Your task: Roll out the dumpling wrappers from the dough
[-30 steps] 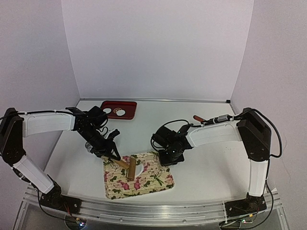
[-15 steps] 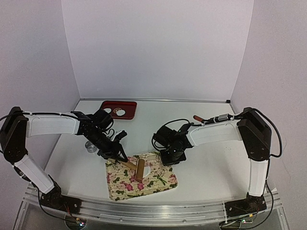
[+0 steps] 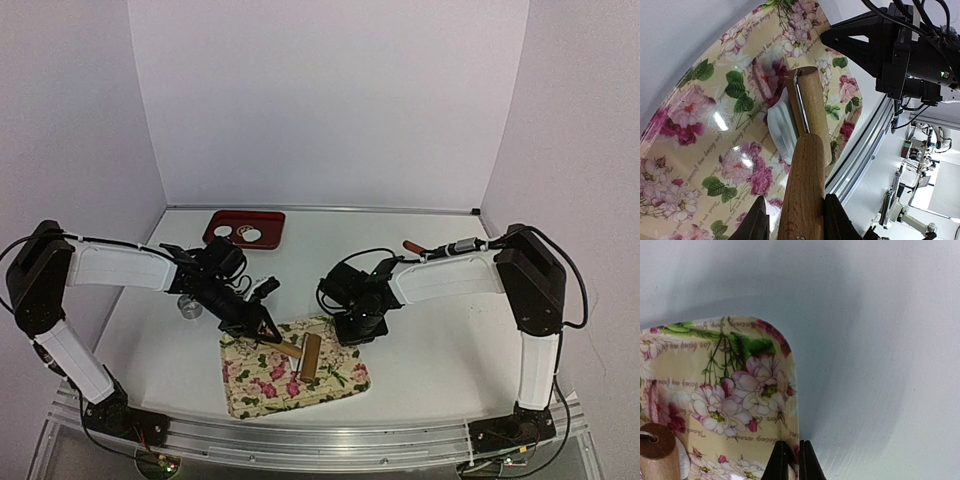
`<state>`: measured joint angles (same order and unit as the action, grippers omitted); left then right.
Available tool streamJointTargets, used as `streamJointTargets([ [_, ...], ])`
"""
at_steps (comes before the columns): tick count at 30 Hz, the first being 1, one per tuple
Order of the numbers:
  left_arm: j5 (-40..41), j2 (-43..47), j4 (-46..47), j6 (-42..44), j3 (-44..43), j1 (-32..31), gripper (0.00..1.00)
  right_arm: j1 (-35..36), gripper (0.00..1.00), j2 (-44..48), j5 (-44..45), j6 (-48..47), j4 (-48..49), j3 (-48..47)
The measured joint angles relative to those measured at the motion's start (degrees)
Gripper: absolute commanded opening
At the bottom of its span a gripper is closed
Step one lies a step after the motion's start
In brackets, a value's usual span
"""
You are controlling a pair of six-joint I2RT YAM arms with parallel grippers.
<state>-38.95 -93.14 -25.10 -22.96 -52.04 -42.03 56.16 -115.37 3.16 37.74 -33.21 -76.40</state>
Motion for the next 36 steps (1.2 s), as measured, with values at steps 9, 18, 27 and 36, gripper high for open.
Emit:
streamJointTargets([
  [9,-0.75,-0.82,2.31,0.05,0.51,-0.41,0.0,0.0,0.0,0.02,-0.05,0.11,0.0,0.0],
  [18,-2.34,-2.26,4.11,-0.63,0.86,-0.78,0.0,0.31,0.0,0.02,-1.33,1.94,1.79,0.2],
  [27,1.19,0.29,-1.48,-0.94,-1.96,-1.48,0.0,0.41,0.0,0.02,-1.94,2.77,2.91,0.3],
  [36,9.49,7.51,-17.89,-3.22,-7.44,-1.44,0.0,0.41,0.0,0.02,-2.14,3.23,3.95,0.31],
])
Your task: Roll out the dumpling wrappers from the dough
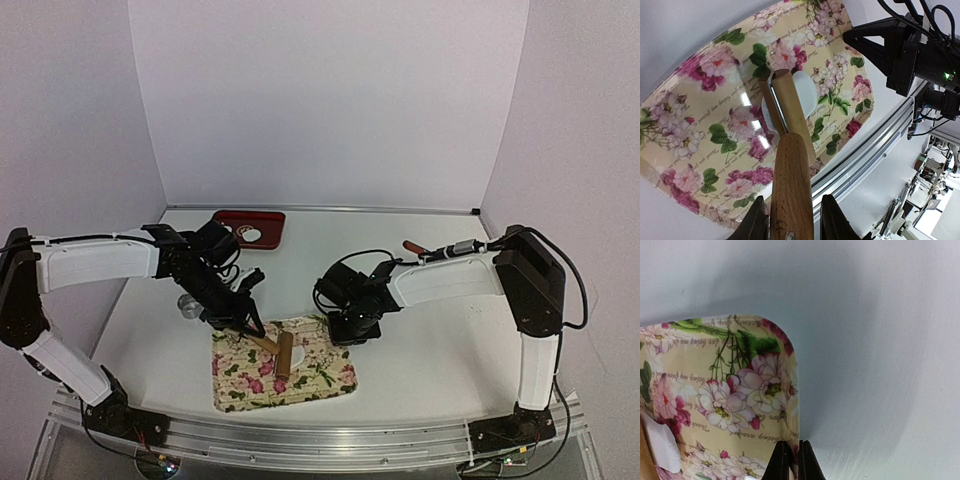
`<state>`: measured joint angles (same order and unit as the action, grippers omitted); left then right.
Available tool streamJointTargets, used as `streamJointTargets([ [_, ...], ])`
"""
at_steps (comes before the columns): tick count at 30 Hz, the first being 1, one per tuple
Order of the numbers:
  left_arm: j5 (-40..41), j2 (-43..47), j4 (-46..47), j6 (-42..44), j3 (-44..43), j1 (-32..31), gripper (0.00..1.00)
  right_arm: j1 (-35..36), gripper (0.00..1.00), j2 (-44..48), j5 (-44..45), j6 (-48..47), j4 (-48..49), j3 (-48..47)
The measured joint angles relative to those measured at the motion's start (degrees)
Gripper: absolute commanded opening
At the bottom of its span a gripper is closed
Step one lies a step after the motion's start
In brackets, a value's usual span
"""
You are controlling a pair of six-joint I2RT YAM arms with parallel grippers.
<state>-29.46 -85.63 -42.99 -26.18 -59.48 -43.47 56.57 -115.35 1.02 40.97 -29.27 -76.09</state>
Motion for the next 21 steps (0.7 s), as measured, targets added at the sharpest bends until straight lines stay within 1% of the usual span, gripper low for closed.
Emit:
streamJointTargets([
  [6,2.27,2.23,-5.28,-1.81,-0.04,0.72,0.0,-0.02,0.0,0.0,0.0,-0.2,-0.25,-0.16],
  [21,2.77,-0.23,-6.22,-1.18,-0.72,1.56,0.0,-0.03,0.0,0.0,0.31,-0.21,-0.79,-0.17],
])
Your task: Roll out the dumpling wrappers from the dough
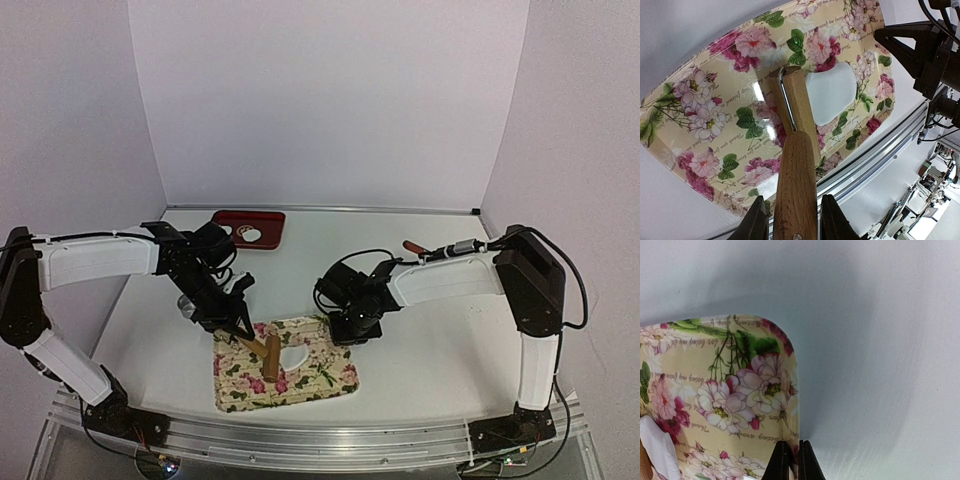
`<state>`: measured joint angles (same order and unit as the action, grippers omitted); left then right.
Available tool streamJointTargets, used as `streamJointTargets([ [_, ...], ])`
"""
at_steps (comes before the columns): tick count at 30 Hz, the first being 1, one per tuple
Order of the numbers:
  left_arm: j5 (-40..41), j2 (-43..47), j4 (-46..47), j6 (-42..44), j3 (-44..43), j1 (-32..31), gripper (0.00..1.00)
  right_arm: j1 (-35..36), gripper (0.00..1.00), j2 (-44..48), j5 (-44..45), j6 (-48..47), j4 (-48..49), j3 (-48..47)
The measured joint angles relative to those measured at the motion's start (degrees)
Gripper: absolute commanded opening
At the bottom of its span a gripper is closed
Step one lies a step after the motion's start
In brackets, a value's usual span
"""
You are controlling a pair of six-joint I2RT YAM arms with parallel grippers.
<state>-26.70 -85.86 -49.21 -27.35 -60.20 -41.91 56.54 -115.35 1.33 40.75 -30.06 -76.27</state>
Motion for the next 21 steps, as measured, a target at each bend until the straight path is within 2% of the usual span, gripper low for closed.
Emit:
streamJointTargets([
  [10,0.19,-0.05,-5.07,0.3,-4.99,0.01,0.0,0.01,0.0,0.0,0.19,0.0,0.02,0.0],
  [21,-3.22,-0.34,-4.5,0.29,-6.98,0.0,0.0,0.02,0.0,0.0,0.19,-0.02,0.04,0.0],
])
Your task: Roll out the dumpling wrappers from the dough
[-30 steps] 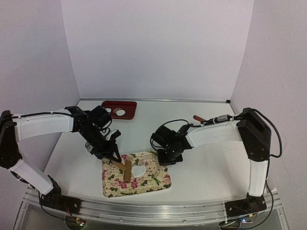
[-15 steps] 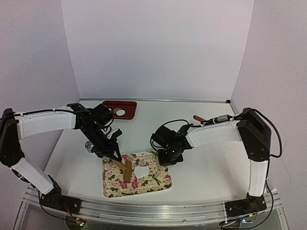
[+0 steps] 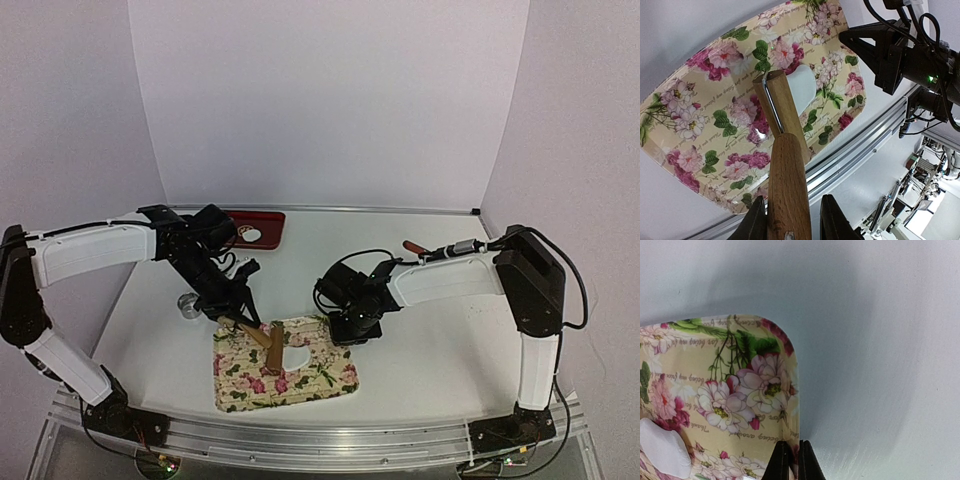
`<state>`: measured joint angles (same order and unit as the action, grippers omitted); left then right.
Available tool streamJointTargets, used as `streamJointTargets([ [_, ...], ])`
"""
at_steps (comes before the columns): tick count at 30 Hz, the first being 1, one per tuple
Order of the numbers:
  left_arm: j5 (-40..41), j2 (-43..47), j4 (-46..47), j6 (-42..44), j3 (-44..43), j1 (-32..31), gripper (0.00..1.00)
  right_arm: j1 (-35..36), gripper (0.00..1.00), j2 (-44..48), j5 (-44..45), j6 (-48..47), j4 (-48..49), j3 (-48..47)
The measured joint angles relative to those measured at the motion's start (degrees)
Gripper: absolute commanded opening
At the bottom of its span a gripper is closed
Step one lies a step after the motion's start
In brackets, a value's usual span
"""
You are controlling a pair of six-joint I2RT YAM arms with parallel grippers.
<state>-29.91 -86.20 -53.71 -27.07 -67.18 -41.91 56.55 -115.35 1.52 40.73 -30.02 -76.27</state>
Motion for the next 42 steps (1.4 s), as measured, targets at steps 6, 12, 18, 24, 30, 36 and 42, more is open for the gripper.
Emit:
streamJointTargets([
  [6,-0.37,-3.25,1.55,0.64,0.02,0.0,0.0,0.0,0.0,0.0,0.11,-0.02,0.0,0.0],
  [12,-0.02,-5.83,2.42,1.99,0.24,0.07,0.0,0.0,0.0,0.0,0.13,-0.02,-0.02,0.0],
  [18,0.6,-6.15,2.67,3.19,0.54,-0.15,0.0,0.0,0.0,-0.01,0.12,-0.03,-0.09,0.0],
  [24,1.36,-6.18,2.83,3.76,1.04,-0.67,0.0,0.0,0.0,-0.02,0.11,0.01,-0.49,0.0],
  [30,1.41,-6.18,3.59,4.35,1.61,-1.04,0.0,0.0,0.0,-0.02,0.11,0.02,-0.69,0.0],
  [36,0.87,-6.5,5.06,4.39,2.05,-1.42,0.0,-0.01,0.0,-0.02,0.15,-0.05,-1.09,0.02],
  [42,0.03,-7.16,6.22,4.29,2.13,-1.58,0.0,-0.02,0.0,-0.02,0.21,-0.22,-1.36,0.0],
])
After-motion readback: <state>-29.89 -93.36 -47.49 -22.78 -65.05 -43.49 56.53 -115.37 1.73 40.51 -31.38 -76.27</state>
